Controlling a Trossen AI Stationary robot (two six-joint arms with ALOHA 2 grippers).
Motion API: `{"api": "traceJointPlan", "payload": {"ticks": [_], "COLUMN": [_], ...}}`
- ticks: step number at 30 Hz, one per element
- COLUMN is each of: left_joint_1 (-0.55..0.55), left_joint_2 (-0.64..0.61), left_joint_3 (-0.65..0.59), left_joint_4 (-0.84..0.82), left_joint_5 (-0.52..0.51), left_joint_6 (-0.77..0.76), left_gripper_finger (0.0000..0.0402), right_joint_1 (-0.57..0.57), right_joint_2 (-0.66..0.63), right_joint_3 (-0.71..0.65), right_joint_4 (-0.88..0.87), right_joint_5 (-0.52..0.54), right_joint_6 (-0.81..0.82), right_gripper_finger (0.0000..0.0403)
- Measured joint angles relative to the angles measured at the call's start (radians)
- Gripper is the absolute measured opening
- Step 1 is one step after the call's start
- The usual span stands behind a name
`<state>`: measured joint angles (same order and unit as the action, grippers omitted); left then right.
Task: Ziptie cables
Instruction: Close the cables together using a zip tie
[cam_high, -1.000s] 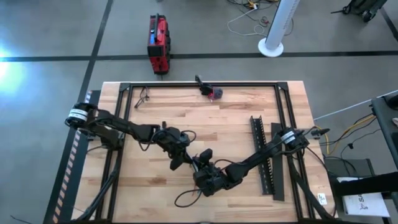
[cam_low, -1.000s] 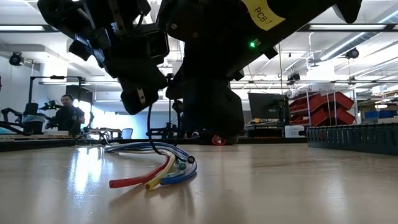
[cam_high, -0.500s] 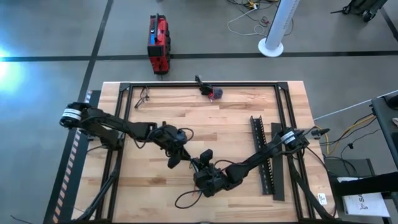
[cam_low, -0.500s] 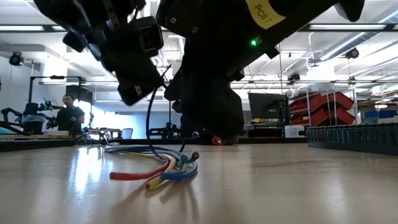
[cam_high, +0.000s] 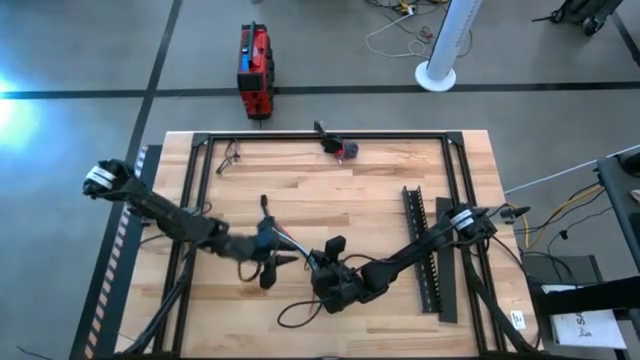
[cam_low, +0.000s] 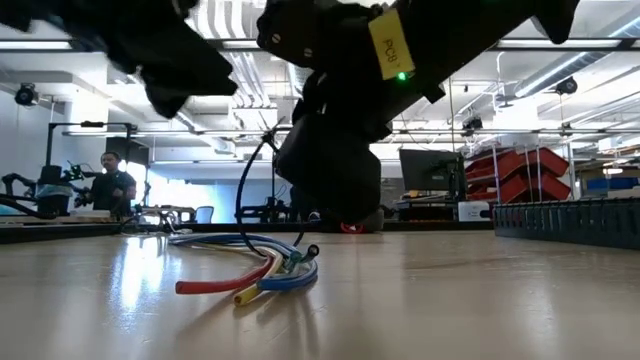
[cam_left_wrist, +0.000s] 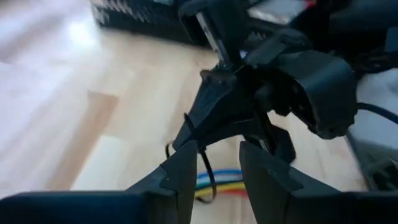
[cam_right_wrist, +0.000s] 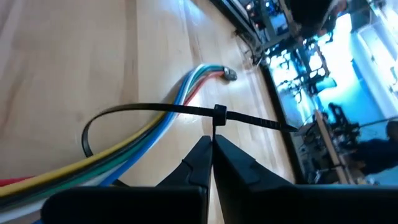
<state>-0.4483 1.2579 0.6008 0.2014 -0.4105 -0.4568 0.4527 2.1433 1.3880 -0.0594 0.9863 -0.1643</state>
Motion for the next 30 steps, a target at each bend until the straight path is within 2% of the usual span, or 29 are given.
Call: {"api": "traceJointPlan", "payload": {"ticks": [3, 5, 10, 13, 16, 21, 30], "left_joint_1": [-0.105, -0.146, -0.151, -0.141, -0.140, -0.141, -0.147], "left_joint_2": [0.064, 0.118, 0.307, 0.405, 0.470, 0.504, 0.410], "left_joint_3": [-0.047, -0.064, -0.035, 0.009, 0.053, 0.090, 0.092], "left_joint_4": [0.160, 0.253, 0.373, 0.381, 0.382, 0.380, 0.262], "left_joint_5": [-0.235, -0.336, -0.438, -0.501, -0.533, -0.533, -0.520], "left_joint_6": [-0.025, -0.027, -0.018, -0.023, -0.026, -0.024, -0.022], "left_gripper_finger": [0.0107, 0.0107, 0.0107, 0.0109, 0.0116, 0.0133, 0.0149], "right_joint_1": [-0.001, -0.001, 0.001, -0.001, -0.002, -0.002, -0.008], "right_joint_2": [-0.010, -0.016, -0.021, -0.021, -0.018, -0.018, -0.016], "right_joint_3": [0.004, 0.021, 0.049, 0.050, 0.050, 0.050, 0.049], "right_joint_4": [-0.051, -0.091, -0.149, -0.149, -0.152, -0.154, -0.170], "right_joint_5": [0.000, 0.000, -0.043, -0.063, -0.071, -0.076, -0.074], "right_joint_6": [0.082, 0.136, 0.209, 0.218, 0.217, 0.217, 0.217], "right_gripper_finger": [0.0000, 0.0000, 0.0000, 0.0000, 0.0000, 0.0000, 0.0000]}}
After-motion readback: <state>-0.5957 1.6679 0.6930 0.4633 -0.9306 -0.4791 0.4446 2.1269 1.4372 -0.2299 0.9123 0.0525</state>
